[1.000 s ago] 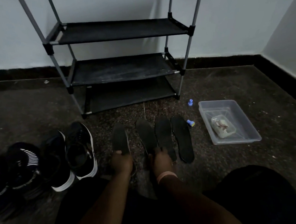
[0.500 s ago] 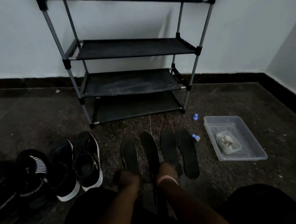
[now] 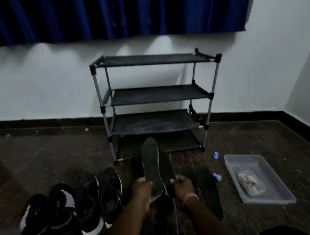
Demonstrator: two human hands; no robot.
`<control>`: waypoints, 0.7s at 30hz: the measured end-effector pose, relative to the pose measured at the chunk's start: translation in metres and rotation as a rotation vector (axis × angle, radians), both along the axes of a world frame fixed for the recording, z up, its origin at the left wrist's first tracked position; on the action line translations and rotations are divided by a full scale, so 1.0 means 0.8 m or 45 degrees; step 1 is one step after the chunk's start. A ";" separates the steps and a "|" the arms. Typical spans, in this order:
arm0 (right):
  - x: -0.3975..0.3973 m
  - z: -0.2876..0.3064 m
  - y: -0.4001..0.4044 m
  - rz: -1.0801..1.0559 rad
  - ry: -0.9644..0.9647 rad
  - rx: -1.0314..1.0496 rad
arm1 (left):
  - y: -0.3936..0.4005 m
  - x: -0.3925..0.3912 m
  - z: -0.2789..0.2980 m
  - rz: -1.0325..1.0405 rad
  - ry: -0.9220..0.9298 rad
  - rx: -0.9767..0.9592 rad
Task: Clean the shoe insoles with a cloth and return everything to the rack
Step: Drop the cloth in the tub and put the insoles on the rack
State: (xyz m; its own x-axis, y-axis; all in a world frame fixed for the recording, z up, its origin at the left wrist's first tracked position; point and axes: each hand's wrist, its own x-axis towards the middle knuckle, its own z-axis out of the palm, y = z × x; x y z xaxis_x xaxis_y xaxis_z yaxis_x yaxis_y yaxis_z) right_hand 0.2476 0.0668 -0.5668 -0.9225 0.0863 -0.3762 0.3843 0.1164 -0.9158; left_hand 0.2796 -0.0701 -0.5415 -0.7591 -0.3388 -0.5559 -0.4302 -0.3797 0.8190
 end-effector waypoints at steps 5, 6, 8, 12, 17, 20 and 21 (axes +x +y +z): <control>-0.029 0.071 -0.041 0.051 0.179 -0.007 | -0.024 -0.024 0.087 0.016 0.151 -0.089; -0.032 0.088 -0.047 0.050 0.204 -0.022 | -0.028 -0.029 0.099 0.025 0.178 -0.108; -0.032 0.126 -0.057 0.036 0.268 -0.061 | -0.037 -0.040 0.122 0.032 0.225 -0.140; -0.034 0.183 -0.069 0.013 0.358 -0.112 | -0.047 -0.049 0.165 0.056 0.314 -0.158; -0.058 0.238 -0.074 -0.001 0.389 -0.091 | -0.069 -0.068 0.202 0.104 0.407 -0.106; -0.085 0.261 -0.086 0.061 0.324 -0.121 | -0.094 -0.088 0.222 0.122 0.418 -0.108; -0.095 0.268 -0.091 0.052 0.326 -0.132 | -0.104 -0.095 0.229 0.136 0.411 -0.106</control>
